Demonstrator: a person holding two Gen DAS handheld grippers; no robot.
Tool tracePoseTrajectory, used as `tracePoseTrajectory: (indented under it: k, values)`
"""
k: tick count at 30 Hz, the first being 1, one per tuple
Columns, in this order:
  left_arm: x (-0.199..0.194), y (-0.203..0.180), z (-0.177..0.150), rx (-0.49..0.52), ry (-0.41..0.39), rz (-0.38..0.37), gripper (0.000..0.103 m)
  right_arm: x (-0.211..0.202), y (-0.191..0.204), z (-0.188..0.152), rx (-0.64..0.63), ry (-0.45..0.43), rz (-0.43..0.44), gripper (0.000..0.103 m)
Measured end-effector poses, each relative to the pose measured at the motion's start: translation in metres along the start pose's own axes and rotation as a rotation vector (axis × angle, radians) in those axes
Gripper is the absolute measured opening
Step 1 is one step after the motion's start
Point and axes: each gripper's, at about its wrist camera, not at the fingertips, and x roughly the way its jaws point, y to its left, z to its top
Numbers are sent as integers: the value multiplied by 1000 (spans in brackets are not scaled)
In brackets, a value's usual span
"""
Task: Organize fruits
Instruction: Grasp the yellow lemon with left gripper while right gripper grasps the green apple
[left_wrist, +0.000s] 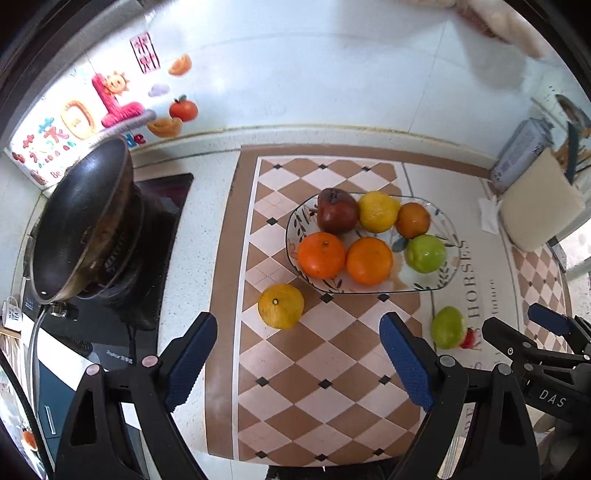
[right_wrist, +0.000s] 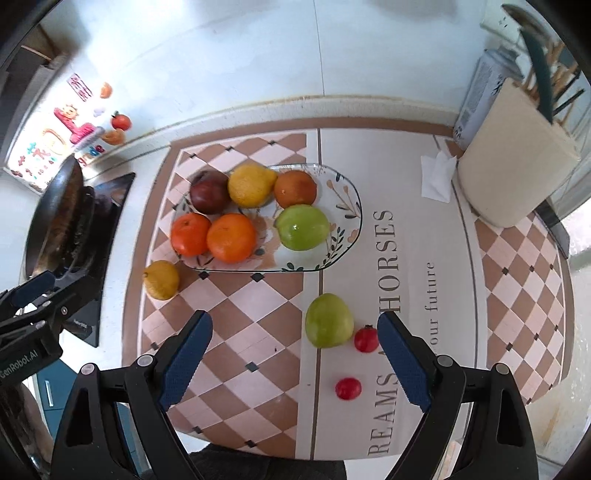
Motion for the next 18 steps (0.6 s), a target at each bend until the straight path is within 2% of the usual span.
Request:
tracePoseTrajectory:
  k: [9, 18]
  values:
    - [-48, -3, -19, 0, -88, -25, 90, -62, 6, -16, -19, -114, -25, 93]
    - [-83, -7, -30, 3, -161, -33, 90, -107, 11, -33, -20, -178, 7, 93]
